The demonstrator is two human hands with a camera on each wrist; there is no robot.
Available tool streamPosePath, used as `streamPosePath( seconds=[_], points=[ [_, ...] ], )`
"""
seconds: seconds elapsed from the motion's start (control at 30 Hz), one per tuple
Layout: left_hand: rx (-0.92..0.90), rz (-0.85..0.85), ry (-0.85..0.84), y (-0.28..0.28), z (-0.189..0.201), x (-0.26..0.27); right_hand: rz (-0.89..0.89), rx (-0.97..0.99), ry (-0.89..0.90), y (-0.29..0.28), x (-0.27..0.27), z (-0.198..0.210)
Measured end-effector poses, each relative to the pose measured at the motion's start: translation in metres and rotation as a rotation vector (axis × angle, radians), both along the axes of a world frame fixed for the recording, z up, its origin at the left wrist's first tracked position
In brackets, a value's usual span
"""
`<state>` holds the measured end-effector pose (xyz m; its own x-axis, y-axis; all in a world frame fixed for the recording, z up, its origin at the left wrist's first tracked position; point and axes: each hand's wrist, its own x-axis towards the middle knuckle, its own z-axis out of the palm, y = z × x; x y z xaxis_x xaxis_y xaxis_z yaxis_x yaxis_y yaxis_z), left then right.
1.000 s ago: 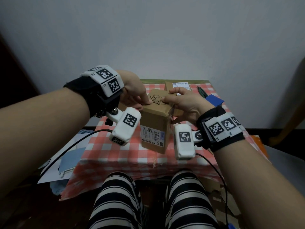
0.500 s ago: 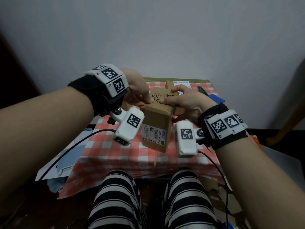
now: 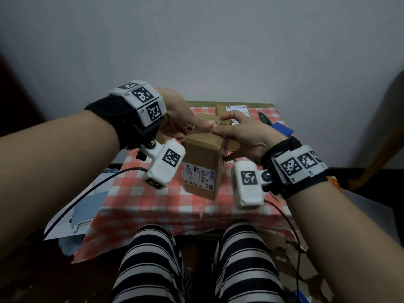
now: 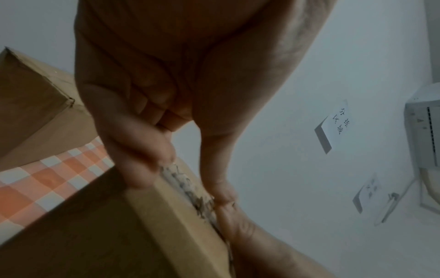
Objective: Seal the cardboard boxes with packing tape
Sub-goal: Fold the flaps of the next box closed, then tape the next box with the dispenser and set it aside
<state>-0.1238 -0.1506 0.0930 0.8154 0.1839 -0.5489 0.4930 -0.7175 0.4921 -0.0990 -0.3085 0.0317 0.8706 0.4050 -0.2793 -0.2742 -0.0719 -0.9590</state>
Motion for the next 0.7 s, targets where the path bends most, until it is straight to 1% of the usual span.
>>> streamPosePath(
  seconds=[0.07, 0.13, 0.2, 0.33, 0.43, 0.5, 0.57, 0.7],
  points=[
    [0.03, -0.009, -0.012, -0.003, 0.001, 0.001, 0.029, 0.046, 0.062, -0.009, 0.002, 0.002],
    [0.122, -0.03, -0.047, -0.007, 0.0, 0.003, -0.01, 0.065, 0.119, -0.02, 0.008, 0.002],
    [0.209, -0.047, -0.072, -0.01, -0.001, 0.004, -0.133, 0.051, 0.178, -0.031, 0.014, -0.002],
    [0.277, -0.052, -0.054, -0.013, 0.004, 0.004, -0.31, -0.038, 0.206, -0.048, 0.019, -0.017],
    [0.38, -0.075, -0.142, -0.018, 0.012, 0.005, -0.484, -0.057, 0.234, -0.061, 0.023, -0.028],
    [0.398, -0.094, -0.205, -0.025, 0.015, 0.008, -0.578, -0.063, 0.218, -0.068, 0.028, -0.035],
    [0.429, -0.131, -0.237, -0.036, 0.013, 0.008, -0.615, -0.088, 0.172, -0.074, 0.033, -0.041],
    [0.487, -0.202, -0.18, -0.052, 0.004, 0.008, -0.705, -0.164, 0.118, -0.088, 0.043, -0.047]
  ],
)
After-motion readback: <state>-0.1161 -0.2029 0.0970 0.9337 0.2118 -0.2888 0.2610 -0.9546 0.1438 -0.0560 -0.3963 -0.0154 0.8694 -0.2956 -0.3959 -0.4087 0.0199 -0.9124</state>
